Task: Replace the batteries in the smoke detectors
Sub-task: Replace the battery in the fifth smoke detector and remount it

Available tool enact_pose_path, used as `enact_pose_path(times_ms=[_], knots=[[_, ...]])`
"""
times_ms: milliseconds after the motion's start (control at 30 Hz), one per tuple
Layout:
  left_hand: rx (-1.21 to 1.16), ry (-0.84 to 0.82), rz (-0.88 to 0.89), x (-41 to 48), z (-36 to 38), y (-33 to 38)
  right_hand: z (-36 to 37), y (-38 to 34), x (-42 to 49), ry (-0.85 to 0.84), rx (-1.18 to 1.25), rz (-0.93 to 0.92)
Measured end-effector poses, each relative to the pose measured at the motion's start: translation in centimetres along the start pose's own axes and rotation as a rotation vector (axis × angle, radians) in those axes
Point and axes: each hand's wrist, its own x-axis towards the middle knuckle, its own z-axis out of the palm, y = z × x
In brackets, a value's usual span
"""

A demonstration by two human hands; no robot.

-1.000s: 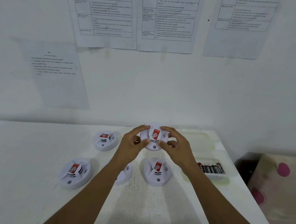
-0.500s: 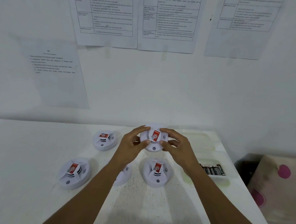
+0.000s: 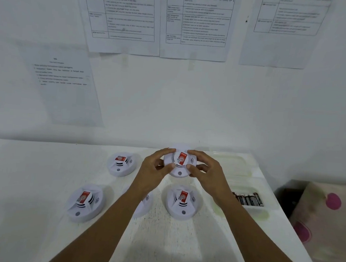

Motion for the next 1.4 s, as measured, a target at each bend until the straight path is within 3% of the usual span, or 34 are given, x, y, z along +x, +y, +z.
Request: enact_pose_path(times_ms=[1400], knots=[[0.051,-0.014,0.022,0.39,0.13,-0.76,0.12,0.88,0.51,0.028,-0.011,0.013]])
